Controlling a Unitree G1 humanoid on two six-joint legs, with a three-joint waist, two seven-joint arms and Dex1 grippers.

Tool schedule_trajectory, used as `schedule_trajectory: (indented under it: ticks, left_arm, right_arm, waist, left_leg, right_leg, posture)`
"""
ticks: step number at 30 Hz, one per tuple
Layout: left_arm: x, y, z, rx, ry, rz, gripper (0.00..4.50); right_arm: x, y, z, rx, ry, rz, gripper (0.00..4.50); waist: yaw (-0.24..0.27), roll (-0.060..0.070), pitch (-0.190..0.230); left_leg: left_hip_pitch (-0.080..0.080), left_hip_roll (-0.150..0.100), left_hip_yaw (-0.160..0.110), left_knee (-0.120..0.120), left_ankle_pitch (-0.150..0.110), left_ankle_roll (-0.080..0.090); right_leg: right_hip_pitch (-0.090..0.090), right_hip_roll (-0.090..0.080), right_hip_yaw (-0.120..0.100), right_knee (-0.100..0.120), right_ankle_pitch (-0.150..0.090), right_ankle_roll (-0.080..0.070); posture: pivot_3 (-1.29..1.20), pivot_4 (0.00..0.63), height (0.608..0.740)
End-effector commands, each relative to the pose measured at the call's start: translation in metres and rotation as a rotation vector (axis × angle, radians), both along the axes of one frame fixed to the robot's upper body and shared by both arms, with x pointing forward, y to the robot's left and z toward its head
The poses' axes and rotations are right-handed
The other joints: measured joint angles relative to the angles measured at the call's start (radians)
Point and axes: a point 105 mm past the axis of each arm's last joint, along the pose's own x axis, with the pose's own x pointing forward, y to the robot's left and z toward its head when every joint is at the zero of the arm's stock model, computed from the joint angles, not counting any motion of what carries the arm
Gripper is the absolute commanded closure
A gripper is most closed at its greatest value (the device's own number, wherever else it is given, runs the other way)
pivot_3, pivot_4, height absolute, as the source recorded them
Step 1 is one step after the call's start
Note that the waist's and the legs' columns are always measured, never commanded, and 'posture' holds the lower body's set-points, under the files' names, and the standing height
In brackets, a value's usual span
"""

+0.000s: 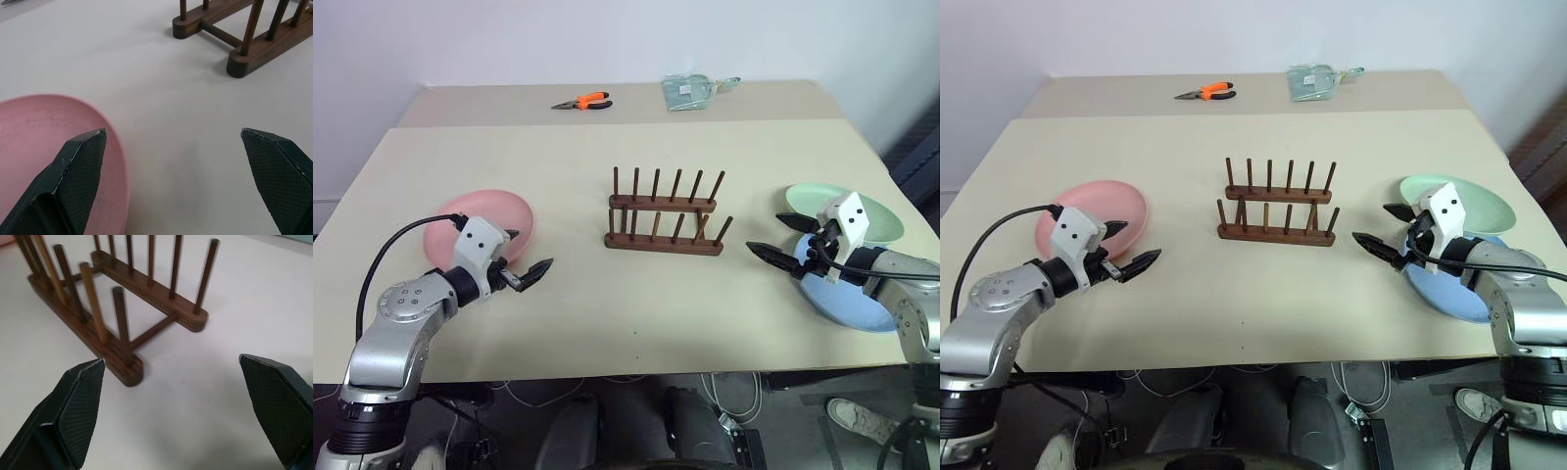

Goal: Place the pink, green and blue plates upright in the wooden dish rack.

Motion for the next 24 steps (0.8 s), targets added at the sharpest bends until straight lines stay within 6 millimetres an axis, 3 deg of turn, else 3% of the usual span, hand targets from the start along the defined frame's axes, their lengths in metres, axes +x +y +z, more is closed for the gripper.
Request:
schedule_trajectory:
  ticks: [1,7,10,17,24]
  left_arm:
    - [0.004,-0.006,0.005,0.017,-0.026,-0.028,0.0]
    - [0.012,-0.02,-0.002,-0.014,0.017,-0.111,0.0]
    - [0.022,-0.044,-0.007,0.019,0.051,-0.254,0.0]
    - [0.055,-0.081,-0.033,0.162,0.132,-0.511,0.0]
    - [0.082,-0.108,-0.05,0.179,0.189,-0.579,0.0]
  right_arm:
    - [0.003,0.008,0.01,0.0,-0.051,0.02,0.02]
    - [0.005,0.014,0.011,0.007,-0.058,0.022,0.02]
    - [0.001,0.022,0.012,0.0,-0.061,0.039,0.02]
    - [-0.017,0.032,0.005,0.003,-0.062,0.025,0.02]
    - [-0.049,0.026,-0.005,0.005,-0.053,-0.084,0.02]
  waist:
    - [0.0,0.0,0.0]
    - [0.002,0.0,0.0]
    - [0.003,0.0,0.0]
    - [0.003,-0.001,0.0]
    - [0.023,-0.001,-0.001]
  left_leg:
    - [0.0,0.0,0.0,0.0,0.0,0.0]
    - [0.0,0.0,0.0,0.0,0.0,0.0]
    - [0.0,-0.001,0.0,0.0,0.0,0.0]
    - [-0.001,-0.001,0.0,0.0,0.0,0.0]
    - [-0.003,-0.001,-0.001,0.002,0.0,0.001]
  right_leg:
    - [0.0,0.0,0.0,0.0,0.0,0.0]
    - [0.0,0.0,0.0,0.0,0.0,0.0]
    - [0.0,0.0,0.0,0.0,0.0,0.0]
    - [0.0,0.0,-0.001,0.0,0.002,0.003]
    - [0.0,0.0,-0.001,0.0,0.002,0.004]
  posture:
    - [0.0,0.15,0.74]
    - [0.0,0.15,0.74]
    - [0.0,0.15,0.74]
    - [0.0,0.15,0.74]
    - [0.0,0.15,0.74]
